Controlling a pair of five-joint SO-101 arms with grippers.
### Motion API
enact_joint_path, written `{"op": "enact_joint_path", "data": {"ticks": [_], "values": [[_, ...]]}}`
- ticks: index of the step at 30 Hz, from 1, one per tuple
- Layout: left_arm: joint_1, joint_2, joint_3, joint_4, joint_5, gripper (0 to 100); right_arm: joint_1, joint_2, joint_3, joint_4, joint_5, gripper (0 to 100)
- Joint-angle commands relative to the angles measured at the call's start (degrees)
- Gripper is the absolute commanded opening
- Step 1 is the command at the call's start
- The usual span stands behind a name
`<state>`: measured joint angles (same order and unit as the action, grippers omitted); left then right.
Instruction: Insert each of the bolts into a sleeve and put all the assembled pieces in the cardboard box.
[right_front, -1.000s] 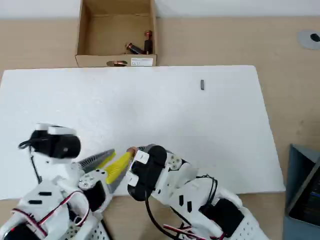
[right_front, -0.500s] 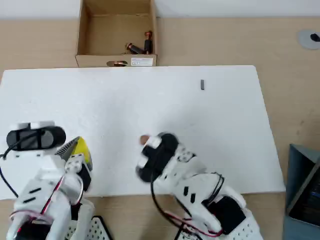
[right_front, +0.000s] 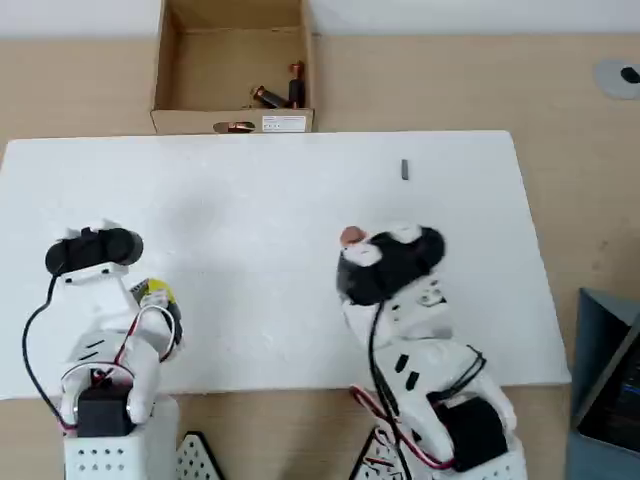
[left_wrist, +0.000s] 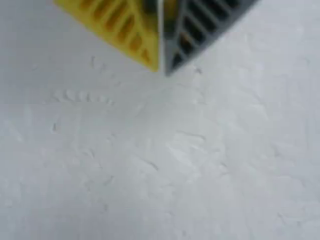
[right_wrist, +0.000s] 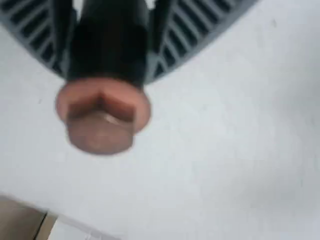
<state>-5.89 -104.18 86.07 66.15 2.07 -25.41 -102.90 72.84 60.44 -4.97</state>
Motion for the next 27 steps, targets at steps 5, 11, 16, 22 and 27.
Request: {"op": "enact_joint_path", "data": {"ticks": [5, 11, 16, 22, 27], "values": [[-0.18, -0.4, 6.59, -4.92, -0.44, 0, 0.92, 12.53, -15.87, -1.58, -5.1, 0.9], [-0.18, -0.4, 8.09, -4.92, -0.44, 0, 0.92, 32.75, -31.69, -4.04, -5.63, 0.9], [-0.18, -0.4, 8.0, -4.75, -0.09, 0, 0.92, 47.96, -42.07, -9.41, -5.45, 0.9], [-0.18, -0.4, 7.91, -4.57, -0.09, 0, 0.92, 63.87, -51.56, -13.45, -5.36, 0.9], [-0.18, -0.4, 7.91, -4.75, -0.09, 0, 0.92, 76.18, -58.42, -19.87, 0.53, 0.9]]}}
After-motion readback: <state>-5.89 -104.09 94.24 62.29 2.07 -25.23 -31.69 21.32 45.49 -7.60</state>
